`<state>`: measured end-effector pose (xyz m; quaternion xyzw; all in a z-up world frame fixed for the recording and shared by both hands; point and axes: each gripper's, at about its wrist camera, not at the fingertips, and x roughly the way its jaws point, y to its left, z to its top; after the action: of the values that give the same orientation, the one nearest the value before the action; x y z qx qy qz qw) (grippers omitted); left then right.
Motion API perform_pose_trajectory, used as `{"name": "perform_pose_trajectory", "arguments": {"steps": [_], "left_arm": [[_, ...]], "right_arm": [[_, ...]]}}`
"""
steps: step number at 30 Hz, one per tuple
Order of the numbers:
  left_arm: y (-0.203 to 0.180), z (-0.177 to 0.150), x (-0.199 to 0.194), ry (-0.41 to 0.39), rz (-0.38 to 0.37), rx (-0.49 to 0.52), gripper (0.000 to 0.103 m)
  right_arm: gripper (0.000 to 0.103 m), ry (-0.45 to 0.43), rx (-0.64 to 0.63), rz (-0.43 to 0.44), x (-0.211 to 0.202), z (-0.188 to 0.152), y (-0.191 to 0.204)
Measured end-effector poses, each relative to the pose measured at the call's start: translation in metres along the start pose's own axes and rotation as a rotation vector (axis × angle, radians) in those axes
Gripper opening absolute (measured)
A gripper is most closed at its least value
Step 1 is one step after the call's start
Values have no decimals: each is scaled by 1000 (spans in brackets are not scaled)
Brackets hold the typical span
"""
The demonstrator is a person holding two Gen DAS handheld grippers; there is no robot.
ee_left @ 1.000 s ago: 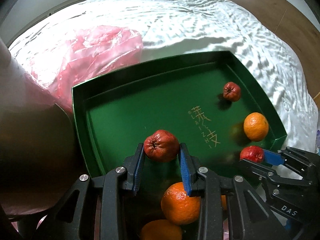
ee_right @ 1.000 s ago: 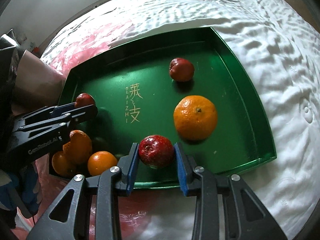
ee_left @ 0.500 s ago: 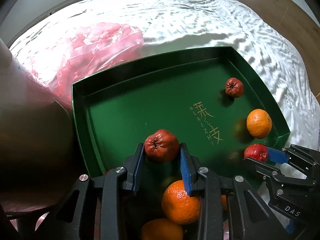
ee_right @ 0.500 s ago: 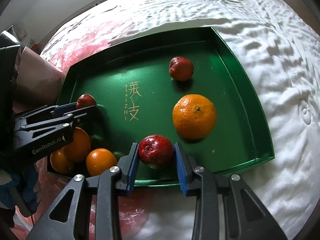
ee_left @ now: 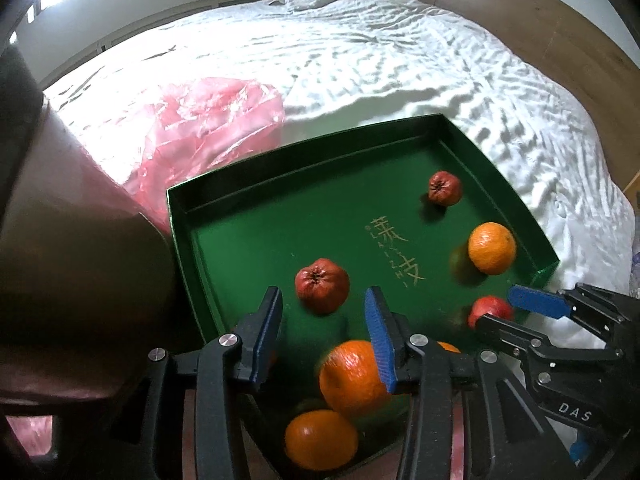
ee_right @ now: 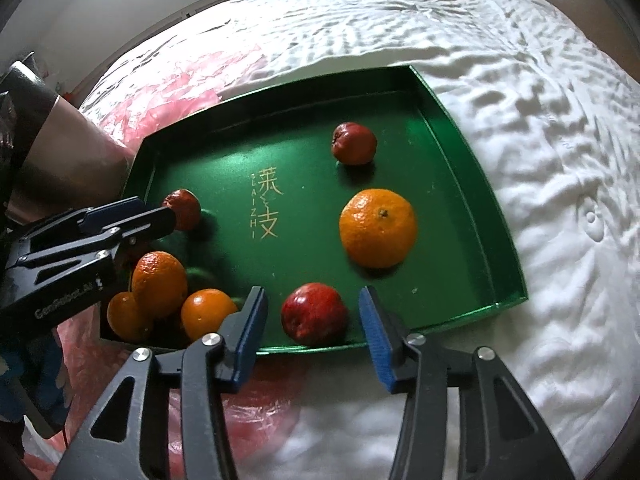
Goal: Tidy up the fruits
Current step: 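Open the right gripper over the tray while the left gripper releases its apple, then move both open grippers back toward the two dark plums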
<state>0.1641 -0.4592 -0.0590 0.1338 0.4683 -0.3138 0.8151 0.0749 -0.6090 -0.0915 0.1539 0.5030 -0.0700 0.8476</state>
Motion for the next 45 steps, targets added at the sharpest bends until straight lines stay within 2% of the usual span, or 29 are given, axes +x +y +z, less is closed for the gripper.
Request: {"name": "perform_pose_trajectory", "arguments": {"steps": [10,24,29,35,39,45], "left_arm": [[-10,-22,-39,-60,-43,39,38],[11,-86,-95,-56,-63,62,38],[36,-112,-118,-50,-38,39,38],[85,-135,-145,-51,11,-55,38],[121,-147,-160,-55,68,-115,47],[176,-167,-178,-55,131,-197,50]], "right_arm": [[103,-44,-18,-36,-27,-9,13],[103,-20,-77,-59,-49,-45,62],[103,-13,-122,-50,-58,-58,90],[103,2,-178,-3,-63,-72,135],[103,18,-241,42,-62,-82,177],[103,43,-316,109,-54,-92,235]]}}
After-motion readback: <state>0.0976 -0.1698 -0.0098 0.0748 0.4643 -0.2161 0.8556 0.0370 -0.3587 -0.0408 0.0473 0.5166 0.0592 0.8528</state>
